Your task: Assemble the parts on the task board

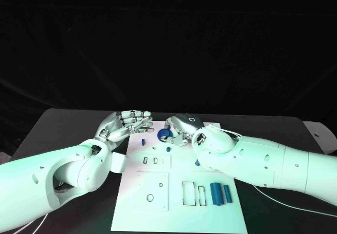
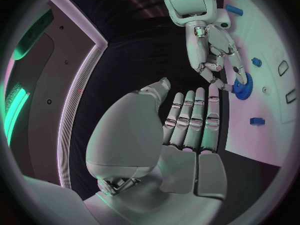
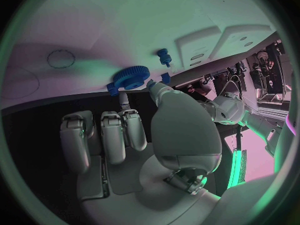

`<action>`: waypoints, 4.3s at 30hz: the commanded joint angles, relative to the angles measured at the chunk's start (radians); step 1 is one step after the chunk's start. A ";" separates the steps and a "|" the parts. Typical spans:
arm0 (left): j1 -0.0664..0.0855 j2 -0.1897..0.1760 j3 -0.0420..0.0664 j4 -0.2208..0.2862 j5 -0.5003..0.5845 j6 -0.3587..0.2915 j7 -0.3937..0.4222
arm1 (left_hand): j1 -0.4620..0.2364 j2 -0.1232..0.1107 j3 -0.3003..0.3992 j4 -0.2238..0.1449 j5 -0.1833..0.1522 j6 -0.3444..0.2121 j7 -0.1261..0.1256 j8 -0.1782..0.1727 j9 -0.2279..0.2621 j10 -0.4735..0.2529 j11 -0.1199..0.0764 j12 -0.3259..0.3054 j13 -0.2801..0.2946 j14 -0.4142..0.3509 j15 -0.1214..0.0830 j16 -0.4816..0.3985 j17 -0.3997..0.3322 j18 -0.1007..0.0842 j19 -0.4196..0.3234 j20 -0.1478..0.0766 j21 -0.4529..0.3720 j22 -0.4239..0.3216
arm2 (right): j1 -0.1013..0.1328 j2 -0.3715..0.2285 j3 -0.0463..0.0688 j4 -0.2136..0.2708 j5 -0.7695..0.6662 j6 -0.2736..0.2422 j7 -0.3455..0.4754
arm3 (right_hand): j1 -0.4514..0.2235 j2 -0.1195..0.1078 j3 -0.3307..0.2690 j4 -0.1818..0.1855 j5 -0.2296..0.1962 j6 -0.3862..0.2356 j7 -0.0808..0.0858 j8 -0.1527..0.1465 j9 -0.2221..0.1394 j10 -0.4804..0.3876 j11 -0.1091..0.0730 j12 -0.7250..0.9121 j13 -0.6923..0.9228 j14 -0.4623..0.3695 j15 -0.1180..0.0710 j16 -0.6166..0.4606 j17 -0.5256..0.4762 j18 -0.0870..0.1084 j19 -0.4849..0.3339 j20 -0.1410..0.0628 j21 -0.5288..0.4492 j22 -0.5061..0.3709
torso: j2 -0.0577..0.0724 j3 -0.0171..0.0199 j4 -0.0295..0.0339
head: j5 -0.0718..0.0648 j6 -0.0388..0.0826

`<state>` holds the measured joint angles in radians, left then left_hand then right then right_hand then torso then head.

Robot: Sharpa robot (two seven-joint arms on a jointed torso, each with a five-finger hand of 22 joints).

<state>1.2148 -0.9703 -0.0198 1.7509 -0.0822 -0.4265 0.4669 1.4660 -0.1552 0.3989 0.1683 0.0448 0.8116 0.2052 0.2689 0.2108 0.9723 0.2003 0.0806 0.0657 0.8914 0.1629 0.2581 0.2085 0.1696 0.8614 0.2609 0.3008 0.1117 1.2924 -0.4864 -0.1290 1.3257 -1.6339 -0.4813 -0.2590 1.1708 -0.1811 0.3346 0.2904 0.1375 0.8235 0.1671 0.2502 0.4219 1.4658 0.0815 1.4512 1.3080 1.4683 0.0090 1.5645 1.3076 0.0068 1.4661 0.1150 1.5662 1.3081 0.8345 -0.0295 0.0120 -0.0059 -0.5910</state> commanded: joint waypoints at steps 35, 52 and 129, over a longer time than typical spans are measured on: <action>0.002 -0.010 0.001 -0.020 0.001 0.021 0.018 | -0.007 -0.001 0.007 0.000 0.005 0.000 0.050 -0.006 -0.002 0.004 0.003 -0.009 0.000 -0.009 0.001 -0.007 0.002 0.012 0.003 0.004 -0.002 -0.002 | 0.035 -0.469 0.010 0.218 0.427 0.039 0.359 | 0.156 -0.033 0.069 -0.121 0.015 0.036 -0.004 -0.059 0.005 0.011 -0.001 -0.003 0.166 0.102 -0.003 0.006 0.263 -0.007 0.105 0.000 0.005 0.263 | -0.017 0.0213 -0.0286 | -0.015 0.002; 0.001 0.002 0.000 -0.036 0.001 0.026 0.018 | -0.007 -0.002 0.006 -0.001 0.005 0.000 0.049 -0.006 -0.002 0.004 0.003 -0.009 0.000 -0.009 0.001 -0.007 0.003 0.013 0.003 0.004 -0.002 -0.003 | 0.016 -0.485 0.008 0.119 0.449 0.080 0.380 | 0.189 -0.041 0.077 -0.147 0.060 0.017 -0.008 -0.083 0.003 0.010 -0.006 -0.006 0.165 0.102 -0.010 0.006 0.263 -0.007 0.105 -0.009 0.005 0.263 | -0.020 0.0262 -0.0267 | -0.014 0.001; 0.001 -0.001 0.001 -0.035 0.001 0.026 0.010 | -0.008 -0.002 0.007 -0.003 0.005 -0.001 0.051 -0.008 -0.003 0.004 0.003 -0.012 -0.001 -0.008 0.001 -0.009 0.004 0.013 0.003 0.004 -0.002 -0.004 | -0.023 -0.384 0.004 0.035 0.449 0.023 0.334 | 0.175 0.049 0.128 -0.154 0.069 0.179 -0.049 0.005 0.057 0.044 -0.041 0.033 0.195 0.102 -0.035 0.006 0.263 -0.007 0.105 -0.029 0.005 0.263 | -0.020 0.0269 -0.0287 | -0.025 -0.014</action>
<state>1.2151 -0.9719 -0.0201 1.7129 -0.0821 -0.4183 0.4691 1.4660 -0.1551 0.4017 0.1655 0.0448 0.8116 0.2052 0.2649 0.2095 0.9723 0.2003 0.0727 0.0657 0.8879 0.1664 0.2544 0.2115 0.1697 0.8614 0.2609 0.3008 0.1084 1.2703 -0.8715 -0.1244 1.3598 -1.1860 -0.4178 0.0698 1.3449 -0.1469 0.4567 0.1376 0.2002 0.9891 0.1292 0.2480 0.4581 1.4651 0.0481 1.4783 1.3077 1.4667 -0.0183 1.5674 1.3074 0.0068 1.4648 0.0940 1.5662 1.3076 0.8151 -0.0028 -0.0158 -0.0306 -0.6038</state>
